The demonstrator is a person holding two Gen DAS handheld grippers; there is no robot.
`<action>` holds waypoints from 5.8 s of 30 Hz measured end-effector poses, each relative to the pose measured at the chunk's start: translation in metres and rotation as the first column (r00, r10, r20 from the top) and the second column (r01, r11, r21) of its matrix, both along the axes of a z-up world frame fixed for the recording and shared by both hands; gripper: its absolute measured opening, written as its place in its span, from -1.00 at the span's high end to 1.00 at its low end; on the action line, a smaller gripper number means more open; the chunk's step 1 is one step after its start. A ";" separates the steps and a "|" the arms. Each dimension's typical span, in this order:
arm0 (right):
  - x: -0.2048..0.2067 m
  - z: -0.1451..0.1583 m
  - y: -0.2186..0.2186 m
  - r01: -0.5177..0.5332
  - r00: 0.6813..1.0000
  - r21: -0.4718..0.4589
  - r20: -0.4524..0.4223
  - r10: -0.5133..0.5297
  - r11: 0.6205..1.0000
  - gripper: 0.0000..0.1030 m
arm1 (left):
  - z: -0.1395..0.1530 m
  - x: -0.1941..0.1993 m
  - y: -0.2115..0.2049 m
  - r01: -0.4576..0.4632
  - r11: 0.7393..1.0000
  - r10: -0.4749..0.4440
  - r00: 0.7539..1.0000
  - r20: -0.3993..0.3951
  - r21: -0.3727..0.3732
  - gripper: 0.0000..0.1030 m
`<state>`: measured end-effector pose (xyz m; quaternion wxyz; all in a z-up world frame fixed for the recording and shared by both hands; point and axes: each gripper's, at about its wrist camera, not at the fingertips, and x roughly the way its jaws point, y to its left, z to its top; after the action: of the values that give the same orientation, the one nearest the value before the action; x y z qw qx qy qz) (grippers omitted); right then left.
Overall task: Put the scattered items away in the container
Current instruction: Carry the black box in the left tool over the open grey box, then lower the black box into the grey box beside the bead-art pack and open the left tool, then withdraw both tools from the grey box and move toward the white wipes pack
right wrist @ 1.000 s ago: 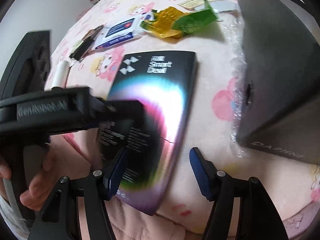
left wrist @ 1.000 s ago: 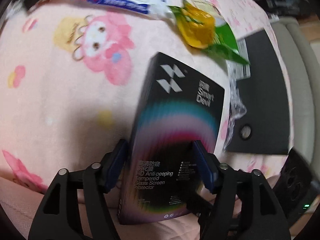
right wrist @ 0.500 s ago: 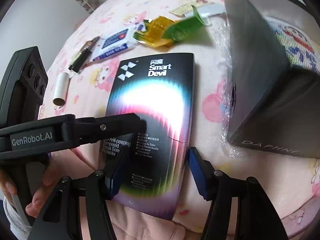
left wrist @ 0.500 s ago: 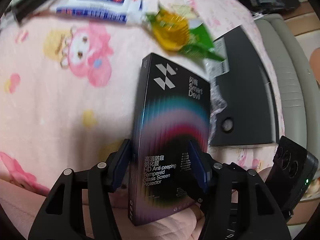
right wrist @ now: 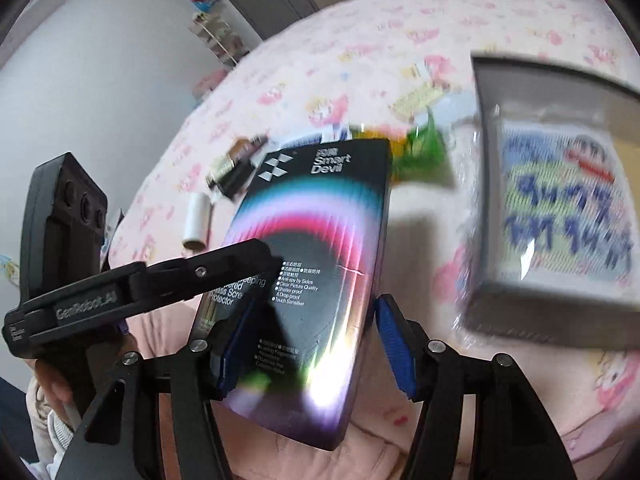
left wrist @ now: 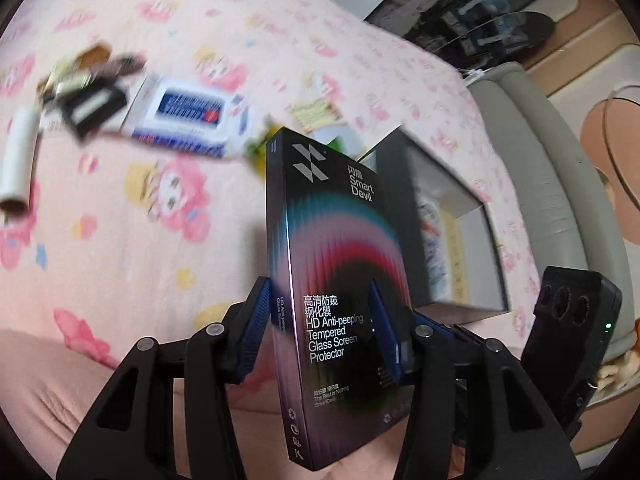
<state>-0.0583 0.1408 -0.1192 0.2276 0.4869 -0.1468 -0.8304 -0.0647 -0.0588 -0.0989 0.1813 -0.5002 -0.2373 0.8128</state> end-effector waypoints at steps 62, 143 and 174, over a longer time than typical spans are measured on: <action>-0.063 -0.035 0.213 0.368 0.883 0.268 0.198 -0.425 0.890 -0.13 | -0.081 -0.137 0.295 0.277 0.960 -0.251 0.912 0.323 -0.035 -0.16; -0.022 0.058 0.141 0.482 0.870 0.283 -0.264 -0.415 0.830 -0.18 | 0.045 -0.049 0.195 0.151 0.908 -0.235 0.956 -0.177 -0.390 0.12; -0.096 -0.008 -0.087 0.083 0.996 0.303 -0.059 -0.068 0.949 -0.18 | -0.050 -0.095 -0.062 -0.218 0.948 0.243 0.967 0.082 -0.230 0.12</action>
<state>-0.1547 0.0542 -0.1276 0.1214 0.4901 -0.0298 -0.8627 -0.1593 -0.1212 -0.1494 0.0153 -0.5298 -0.2126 0.8209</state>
